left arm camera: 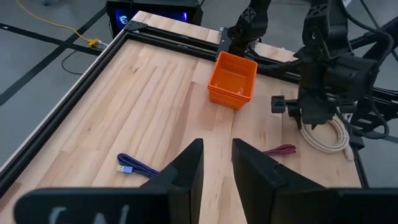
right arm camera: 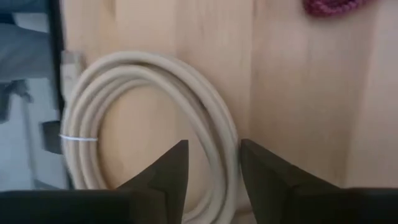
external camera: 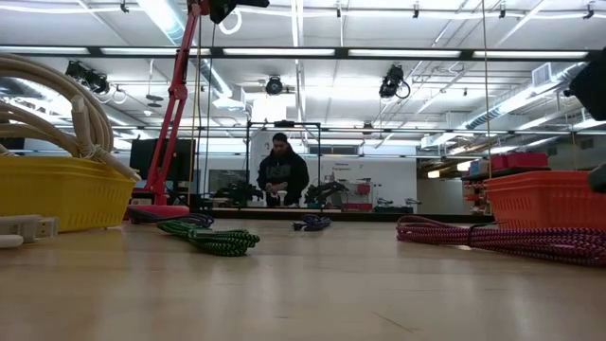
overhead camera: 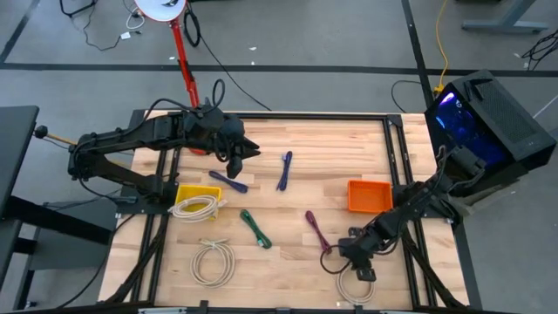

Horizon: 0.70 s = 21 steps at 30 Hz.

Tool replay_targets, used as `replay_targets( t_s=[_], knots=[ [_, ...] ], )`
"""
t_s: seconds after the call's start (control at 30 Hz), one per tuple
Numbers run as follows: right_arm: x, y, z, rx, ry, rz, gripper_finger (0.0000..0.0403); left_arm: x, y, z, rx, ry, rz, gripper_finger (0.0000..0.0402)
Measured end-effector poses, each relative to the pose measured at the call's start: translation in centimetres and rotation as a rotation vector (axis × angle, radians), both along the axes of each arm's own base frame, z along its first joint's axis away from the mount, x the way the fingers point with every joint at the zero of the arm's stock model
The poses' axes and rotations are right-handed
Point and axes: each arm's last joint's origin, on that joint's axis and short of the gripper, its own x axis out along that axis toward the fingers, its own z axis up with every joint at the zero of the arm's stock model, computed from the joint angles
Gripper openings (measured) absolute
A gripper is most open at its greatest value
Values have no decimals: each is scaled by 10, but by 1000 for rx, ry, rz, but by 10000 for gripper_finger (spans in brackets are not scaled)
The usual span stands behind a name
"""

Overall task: Pick & Place USB Port
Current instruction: Put the light brown HDMI cable into the yellow bin

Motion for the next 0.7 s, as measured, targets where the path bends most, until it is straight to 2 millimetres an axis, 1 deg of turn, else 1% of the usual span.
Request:
replay_targets(
  t_s=[0.2, 0.37, 0.43, 0.47, 0.53, 0.57, 0.7],
  knots=[
    [0, 0, -1, -2, 9, -2, 141, 0, 0, 0, 0, 0, 0, 87],
    [0, 4, -13, -35, 42, 9, 130, 0, 0, -1, -1, 8, 0, 87],
    [0, 4, -18, -55, 73, 10, 109, -1, 0, -1, -2, 12, 0, 87],
    [0, 4, -20, -55, 86, 11, 91, -1, 0, -1, -3, 15, 0, 87],
    [2, 2, -21, -39, 103, 4, 38, -1, 0, -2, -4, 24, 0, 87],
    [3, 1, -21, -33, 108, 5, 25, -1, 0, -2, -5, 28, 0, 87],
    [5, -6, -17, -21, 103, -14, 22, -1, 0, -3, -5, 34, 0, 87]
  ],
)
